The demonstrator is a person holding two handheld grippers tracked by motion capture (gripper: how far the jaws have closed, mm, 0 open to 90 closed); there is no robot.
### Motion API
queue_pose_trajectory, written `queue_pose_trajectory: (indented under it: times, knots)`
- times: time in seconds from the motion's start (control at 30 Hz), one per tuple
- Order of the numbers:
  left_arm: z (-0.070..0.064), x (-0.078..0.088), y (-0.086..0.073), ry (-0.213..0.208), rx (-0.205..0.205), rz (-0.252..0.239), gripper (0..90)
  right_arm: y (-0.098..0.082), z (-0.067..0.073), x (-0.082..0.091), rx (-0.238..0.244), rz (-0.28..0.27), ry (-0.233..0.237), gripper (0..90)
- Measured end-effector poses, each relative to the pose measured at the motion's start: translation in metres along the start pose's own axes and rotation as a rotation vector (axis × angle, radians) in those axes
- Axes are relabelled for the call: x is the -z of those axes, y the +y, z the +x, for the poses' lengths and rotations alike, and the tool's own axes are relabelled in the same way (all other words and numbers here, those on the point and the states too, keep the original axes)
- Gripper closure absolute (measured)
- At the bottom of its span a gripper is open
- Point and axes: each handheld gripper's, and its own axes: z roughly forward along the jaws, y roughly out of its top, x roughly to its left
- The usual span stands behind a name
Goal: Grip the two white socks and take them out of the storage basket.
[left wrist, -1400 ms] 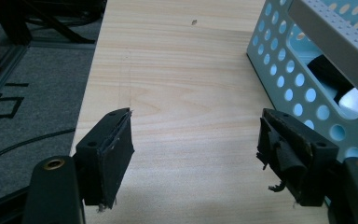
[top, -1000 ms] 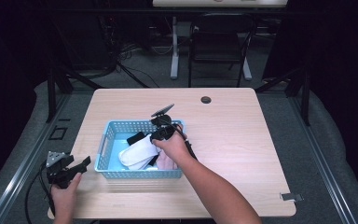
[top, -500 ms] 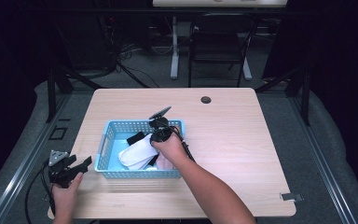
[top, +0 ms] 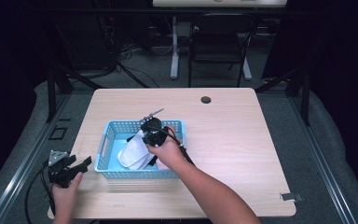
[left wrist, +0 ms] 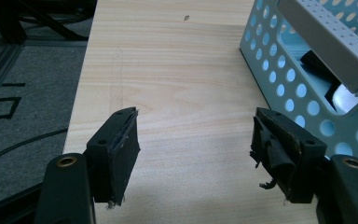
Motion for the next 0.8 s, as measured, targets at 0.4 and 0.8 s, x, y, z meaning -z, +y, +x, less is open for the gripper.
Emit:
queue_pose_trajectory:
  times: [0.4,0.8]
  knots:
    - [0.001,0.001,0.0,0.0,-0.001,0.005,30.4,0.006,0.028,0.042,0.111,-0.163,0.047,88.9]
    - [0.001,0.001,-0.001,0.007,0.006,-0.005,29.5,0.011,0.023,0.078,0.109,-0.243,0.047,88.9]
